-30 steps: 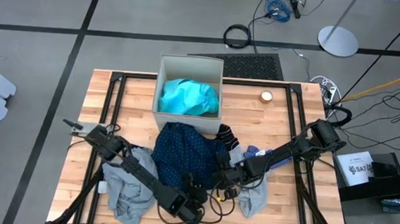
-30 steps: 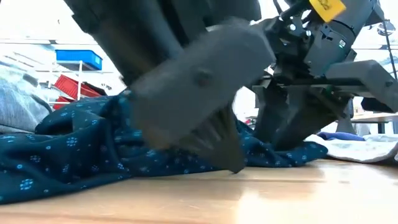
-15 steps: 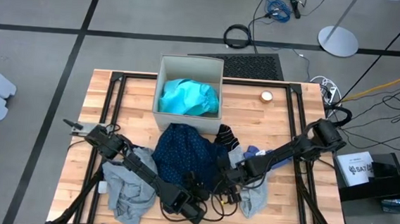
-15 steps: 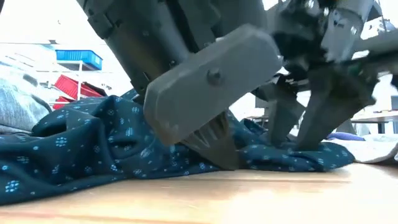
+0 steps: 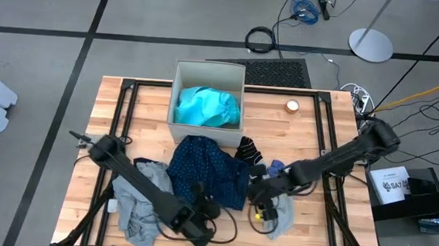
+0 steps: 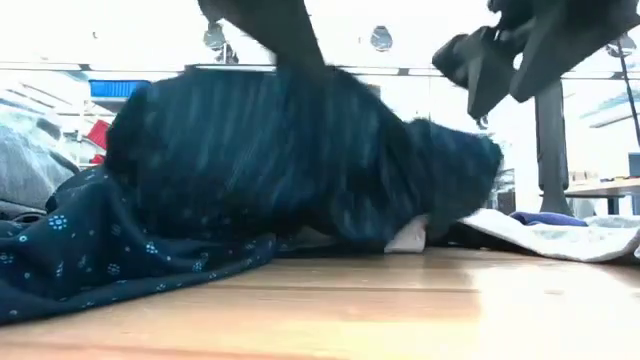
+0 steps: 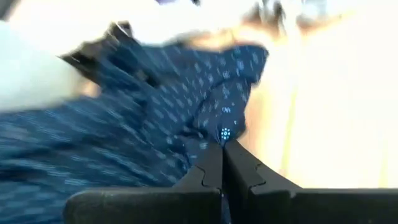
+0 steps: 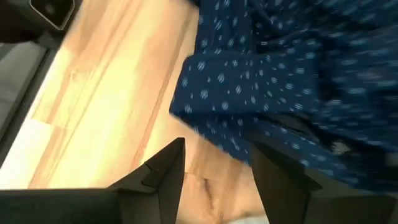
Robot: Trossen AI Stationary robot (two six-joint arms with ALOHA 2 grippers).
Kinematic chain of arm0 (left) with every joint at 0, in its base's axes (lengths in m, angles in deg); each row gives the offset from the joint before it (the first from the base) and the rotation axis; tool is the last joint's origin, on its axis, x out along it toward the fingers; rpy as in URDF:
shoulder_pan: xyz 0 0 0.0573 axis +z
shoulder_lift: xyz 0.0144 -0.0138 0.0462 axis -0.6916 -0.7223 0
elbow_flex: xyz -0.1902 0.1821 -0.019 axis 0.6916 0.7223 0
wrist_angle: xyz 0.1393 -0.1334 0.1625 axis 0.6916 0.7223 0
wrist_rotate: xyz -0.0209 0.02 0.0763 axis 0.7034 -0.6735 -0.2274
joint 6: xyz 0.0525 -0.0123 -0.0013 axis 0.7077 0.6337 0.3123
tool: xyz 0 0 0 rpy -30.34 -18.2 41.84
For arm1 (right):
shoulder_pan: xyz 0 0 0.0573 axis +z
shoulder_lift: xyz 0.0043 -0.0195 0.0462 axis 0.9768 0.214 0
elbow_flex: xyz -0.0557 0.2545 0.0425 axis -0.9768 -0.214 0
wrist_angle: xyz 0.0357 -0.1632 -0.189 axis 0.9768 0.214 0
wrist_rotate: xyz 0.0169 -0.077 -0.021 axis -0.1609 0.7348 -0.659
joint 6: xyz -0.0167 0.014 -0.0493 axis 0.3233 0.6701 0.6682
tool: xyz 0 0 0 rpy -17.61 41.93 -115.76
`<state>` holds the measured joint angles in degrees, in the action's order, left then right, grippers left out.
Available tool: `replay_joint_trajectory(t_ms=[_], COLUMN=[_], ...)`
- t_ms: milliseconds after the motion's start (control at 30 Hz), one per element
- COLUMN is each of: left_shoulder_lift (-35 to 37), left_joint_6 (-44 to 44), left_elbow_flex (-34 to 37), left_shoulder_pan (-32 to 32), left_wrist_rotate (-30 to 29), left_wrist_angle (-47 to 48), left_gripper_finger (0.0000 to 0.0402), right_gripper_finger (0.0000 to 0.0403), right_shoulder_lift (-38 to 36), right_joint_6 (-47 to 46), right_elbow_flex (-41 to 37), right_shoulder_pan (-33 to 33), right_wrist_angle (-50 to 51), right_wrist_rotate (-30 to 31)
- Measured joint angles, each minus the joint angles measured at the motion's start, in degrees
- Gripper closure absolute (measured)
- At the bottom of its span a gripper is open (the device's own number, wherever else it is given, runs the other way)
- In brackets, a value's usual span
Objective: Sort clothes
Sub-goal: Put the dark blue polo shirt into the white laundry organizer
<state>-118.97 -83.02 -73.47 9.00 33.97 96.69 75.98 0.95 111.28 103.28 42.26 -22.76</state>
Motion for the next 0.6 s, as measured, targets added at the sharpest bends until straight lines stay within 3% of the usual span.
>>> replay_joint_trajectory(t_ms=[200,400,600], left_shoulder_lift=[13.5,22.9,28.6], left_joint_6=[-0.2,-3.2,-4.4], left_elbow_flex=[-0.3,-0.3,-0.3], left_shoulder_pan=[-1.3,-2.3,-2.5], left_wrist_rotate=[-6.4,-9.8,-12.1], left_wrist_angle=[2.2,6.2,6.5], left_gripper_finger=[0.04,0.0401,0.0401], right_gripper_finger=[0.0234,0.0234,0.0234], right_shoulder_lift=[-5.9,-4.8,-1.9], right_joint_6=[0.0,2.5,3.7], right_elbow_flex=[0.0,0.0,-4.6], right_shoulder_pan=[2.5,2.0,1.0], right_wrist_angle=[4.9,5.0,-10.5], right_wrist_rotate=[9.1,13.1,13.3])
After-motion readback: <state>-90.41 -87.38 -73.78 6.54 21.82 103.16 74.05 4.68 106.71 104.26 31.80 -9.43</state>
